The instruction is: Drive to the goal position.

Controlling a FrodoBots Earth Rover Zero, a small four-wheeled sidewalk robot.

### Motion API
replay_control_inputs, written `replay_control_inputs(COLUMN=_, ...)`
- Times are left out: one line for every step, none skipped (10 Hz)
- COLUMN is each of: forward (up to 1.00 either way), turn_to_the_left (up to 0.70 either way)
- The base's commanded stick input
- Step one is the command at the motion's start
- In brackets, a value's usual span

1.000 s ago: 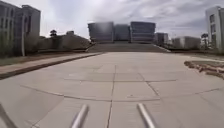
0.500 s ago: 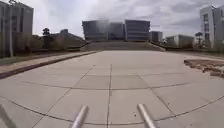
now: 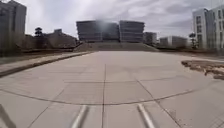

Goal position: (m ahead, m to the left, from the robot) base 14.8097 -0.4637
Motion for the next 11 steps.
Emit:
replay_control_inputs(forward=1.00, turn_to_the_left=-0.27)
replay_control_inputs(forward=1.00, turn_to_the_left=-0.27)
replay_control_inputs(forward=1.00, turn_to_the_left=-0.27)
replay_control_inputs(forward=1.00, turn_to_the_left=-0.21)
replay_control_inputs(forward=1.00, turn_to_the_left=0.00)
replay_control_inputs(forward=1.00, turn_to_the_left=0.00)
replay_control_inputs(forward=1.00, turn_to_the_left=0.00)
replay_control_inputs(forward=1.00, turn_to_the_left=0.00)
replay_control_inputs(forward=1.00, turn_to_the_left=0.00)
replay_control_inputs(forward=1.00, turn_to_the_left=0.00)
replay_control_inputs(forward=1.00, turn_to_the_left=0.00)
